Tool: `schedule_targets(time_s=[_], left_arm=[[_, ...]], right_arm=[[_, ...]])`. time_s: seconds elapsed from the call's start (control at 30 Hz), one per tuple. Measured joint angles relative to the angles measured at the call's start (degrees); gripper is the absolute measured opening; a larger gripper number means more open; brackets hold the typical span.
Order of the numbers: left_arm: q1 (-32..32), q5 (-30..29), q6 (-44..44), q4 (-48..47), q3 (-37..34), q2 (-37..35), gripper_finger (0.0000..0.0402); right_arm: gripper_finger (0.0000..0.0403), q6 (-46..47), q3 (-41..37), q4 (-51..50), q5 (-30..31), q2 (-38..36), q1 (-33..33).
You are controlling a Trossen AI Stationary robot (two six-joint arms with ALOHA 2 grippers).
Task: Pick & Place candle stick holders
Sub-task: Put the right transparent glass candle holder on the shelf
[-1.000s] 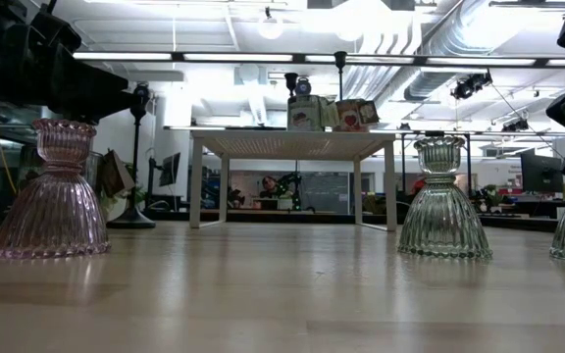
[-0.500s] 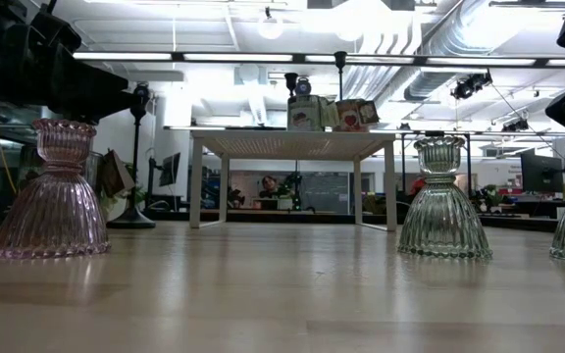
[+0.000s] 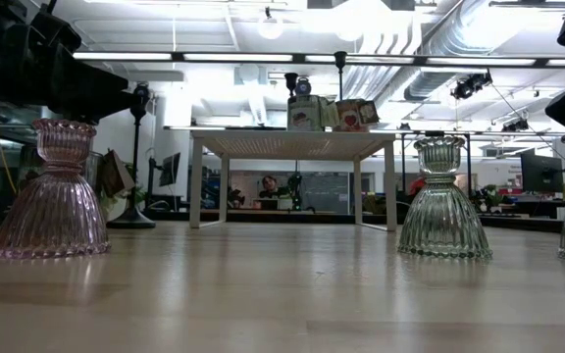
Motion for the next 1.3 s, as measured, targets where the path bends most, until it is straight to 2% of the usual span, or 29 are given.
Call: schedule_targets(time_s=[0.6, 0.8, 1.07, 1.3], left_arm=[[0.0, 0.0, 0.0, 0.0, 0.0, 0.0, 0.0265], [0.0, 0.0, 0.0, 0.0, 0.0, 0.0, 0.0265], [0.0, 0.0, 0.0, 0.0, 0.0, 0.0, 0.0265], [0.0, 0.0, 0.0, 0.0, 0.0, 0.0, 0.0265]], right_arm=[[0.0133, -0.3, 0.0, 0.3, 0.4, 0.0, 0.0], [0.0134, -3.6, 3.6, -3.1, 0.5, 0.0, -1.4], [0.0134, -9.6, 10.4, -9.2, -0.2, -1.0, -7.6], [0.0134, -18.9, 12.7, -9.1, -6.9, -4.3, -15.9]])
